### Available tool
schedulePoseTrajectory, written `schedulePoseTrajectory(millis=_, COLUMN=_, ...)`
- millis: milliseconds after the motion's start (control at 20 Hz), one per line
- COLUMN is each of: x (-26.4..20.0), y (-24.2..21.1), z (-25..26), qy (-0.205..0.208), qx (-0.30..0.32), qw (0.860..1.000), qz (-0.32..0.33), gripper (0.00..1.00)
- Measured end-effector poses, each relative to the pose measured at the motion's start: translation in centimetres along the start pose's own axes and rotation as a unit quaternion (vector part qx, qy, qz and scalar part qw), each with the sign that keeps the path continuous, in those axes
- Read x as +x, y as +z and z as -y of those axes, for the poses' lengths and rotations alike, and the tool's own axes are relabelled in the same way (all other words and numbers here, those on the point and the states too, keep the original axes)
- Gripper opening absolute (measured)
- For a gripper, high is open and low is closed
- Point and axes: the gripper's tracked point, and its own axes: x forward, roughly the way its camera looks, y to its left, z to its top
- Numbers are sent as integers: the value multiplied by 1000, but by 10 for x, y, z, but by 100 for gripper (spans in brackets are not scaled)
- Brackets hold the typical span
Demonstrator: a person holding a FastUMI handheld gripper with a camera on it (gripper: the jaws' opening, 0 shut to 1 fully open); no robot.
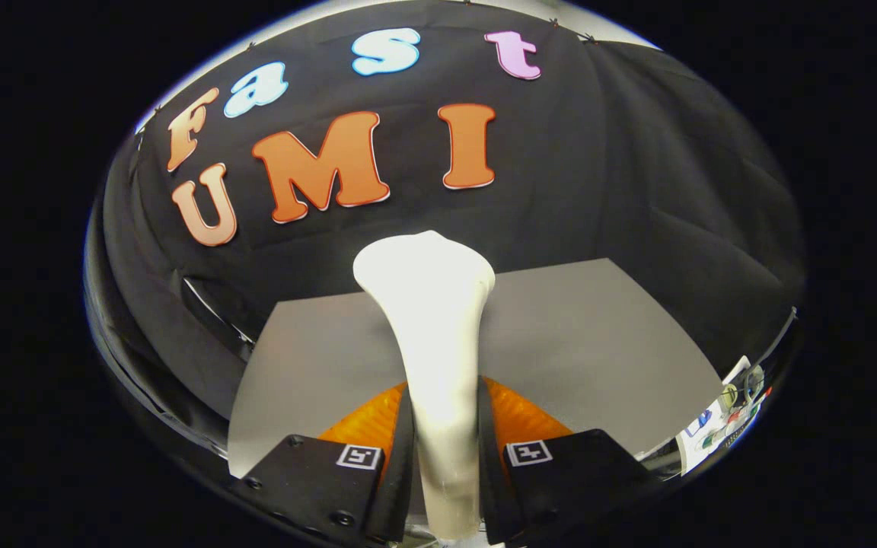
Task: Iron the clothes twice with a garment steamer, once on the left side and once on the right side.
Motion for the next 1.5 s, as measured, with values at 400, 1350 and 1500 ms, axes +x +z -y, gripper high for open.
schedulePoseTrajectory(millis=400, x=-78, y=16, z=-8, qy=22, qx=6, qw=996, qz=89, gripper=45)
schedulePoseTrajectory(millis=1350, x=-226, y=37, z=-191, qy=69, qx=-32, qw=978, qz=196, gripper=45)
schedulePoseTrajectory(millis=1500, x=-230, y=30, z=-234, qy=64, qx=-34, qw=978, qz=198, gripper=46)
